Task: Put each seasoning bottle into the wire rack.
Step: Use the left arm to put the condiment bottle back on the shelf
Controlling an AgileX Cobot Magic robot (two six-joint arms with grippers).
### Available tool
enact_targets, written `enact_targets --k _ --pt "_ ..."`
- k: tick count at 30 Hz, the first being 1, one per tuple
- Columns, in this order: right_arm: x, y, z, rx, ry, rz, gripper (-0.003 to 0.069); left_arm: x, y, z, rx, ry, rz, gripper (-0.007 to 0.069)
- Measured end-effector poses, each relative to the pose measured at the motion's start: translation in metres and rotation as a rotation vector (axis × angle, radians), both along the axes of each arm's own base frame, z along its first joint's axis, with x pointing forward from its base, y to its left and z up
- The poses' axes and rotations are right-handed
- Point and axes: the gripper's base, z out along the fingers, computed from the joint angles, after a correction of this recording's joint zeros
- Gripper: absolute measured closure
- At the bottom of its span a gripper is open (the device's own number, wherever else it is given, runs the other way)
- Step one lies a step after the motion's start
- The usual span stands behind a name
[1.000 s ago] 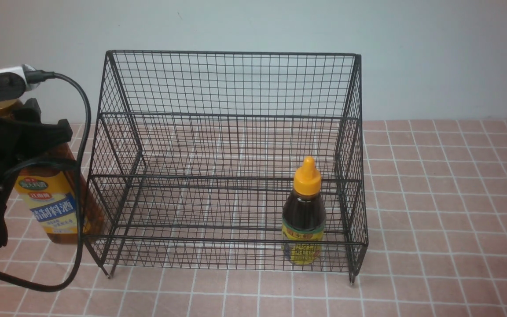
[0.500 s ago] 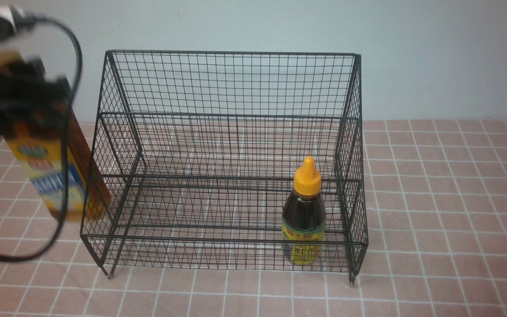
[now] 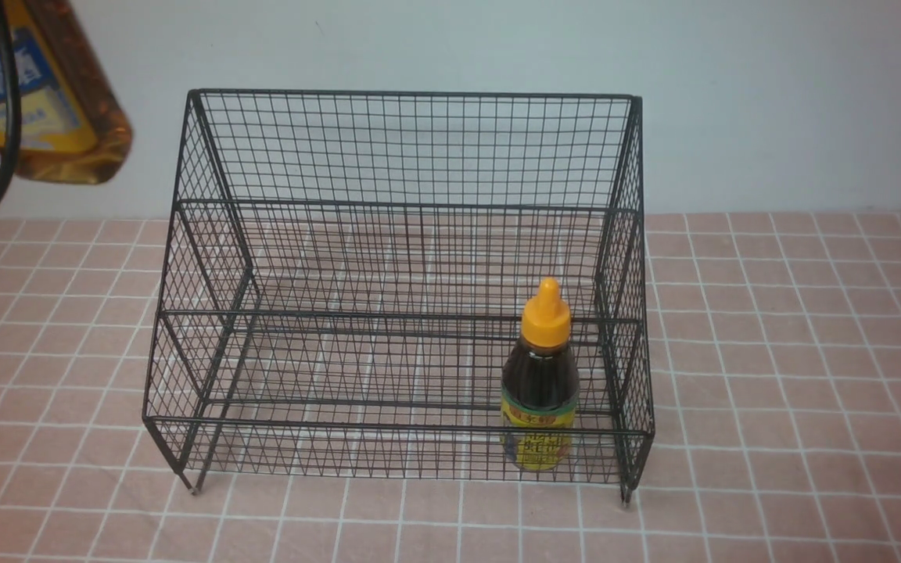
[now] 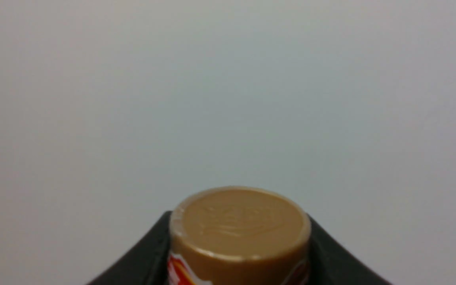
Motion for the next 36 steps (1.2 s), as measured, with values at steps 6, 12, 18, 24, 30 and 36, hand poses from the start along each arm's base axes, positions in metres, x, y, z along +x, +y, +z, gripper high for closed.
enact_targets --k 6,12,18,24,30,36 --pt "0.0 0.0 0.0 0.0 0.0 0.0 0.0673 0.01 -0.031 0.006 -0.034 -0.011 -0.113 0.0316" --pt "0.0 0.0 0.0 0.0 0.0 0.0 0.0673 0.038 -0.063 -0.018 -0.035 0.036 -0.148 0.0316" --pt "0.0 0.0 0.0 0.0 0.0 0.0 0.0673 0.064 -0.075 -0.042 -0.029 0.082 -0.128 0.0316" --pt "0.0 0.0 0.0 0.005 0.0 0.0 0.0673 0.076 -0.077 -0.053 -0.045 0.104 -0.1 0.0316" --pt "0.0 0.0 0.0 0.006 0.0 0.0 0.0673 0.087 -0.082 -0.074 -0.057 0.207 -0.111 0.0316" --pt "0.0 0.0 0.0 0.006 0.0 0.0 0.0673 0.098 -0.083 -0.096 -0.042 0.3 -0.067 0.0316"
